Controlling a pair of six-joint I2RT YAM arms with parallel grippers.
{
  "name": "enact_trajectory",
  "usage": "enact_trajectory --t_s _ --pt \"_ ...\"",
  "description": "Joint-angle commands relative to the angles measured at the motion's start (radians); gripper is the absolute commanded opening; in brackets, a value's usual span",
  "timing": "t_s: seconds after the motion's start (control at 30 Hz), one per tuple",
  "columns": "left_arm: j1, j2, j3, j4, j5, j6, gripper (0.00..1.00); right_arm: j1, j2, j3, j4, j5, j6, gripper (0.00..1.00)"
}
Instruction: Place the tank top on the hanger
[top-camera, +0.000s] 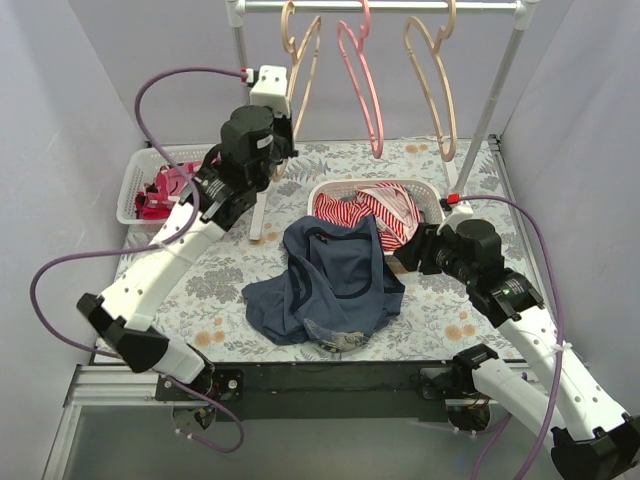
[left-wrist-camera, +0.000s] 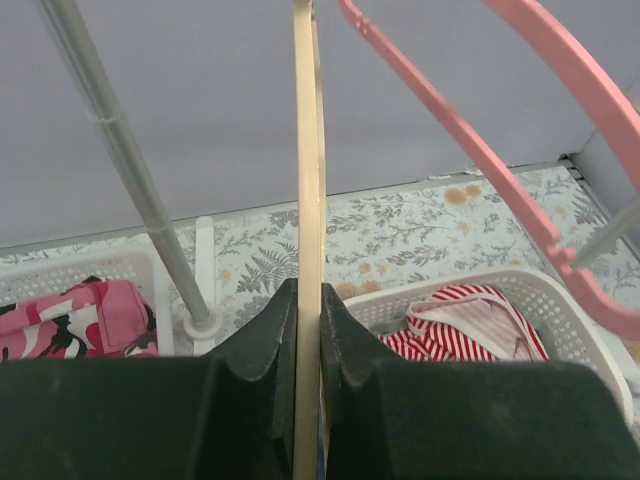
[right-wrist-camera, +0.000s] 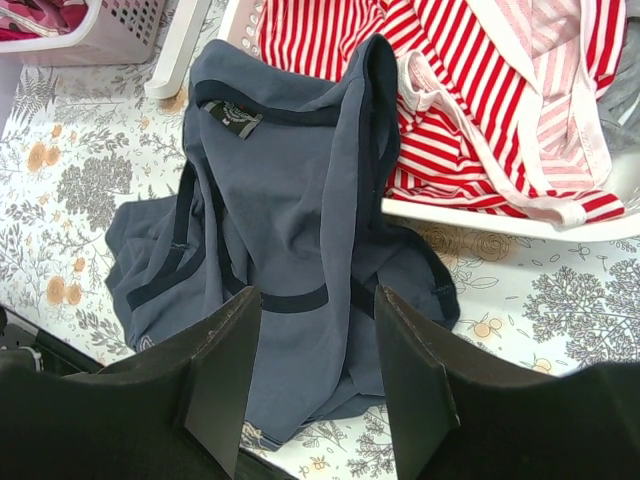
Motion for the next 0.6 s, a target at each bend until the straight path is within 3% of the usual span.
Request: enact_trajectory --t_s 0.0,0.33,0.57 --pt "-0.003 -0.206 -0.148 0.005 0.065 -0.055 0.00 -0.001 -0.022 -0.001 -0.017 -0.012 -0.028 0.57" --pt "-0.004 -0.538 -0.470 -0.259 0.285 -0.107 0.00 0.007 -0.006 -0.047 -0.016 -0.032 -0.044 0.52" --pt "-0.004 -0.647 -0.555 -0.442 0.494 -0.125 0.00 0.060 0.117 -0.027 0.084 0.013 -0.031 0.48"
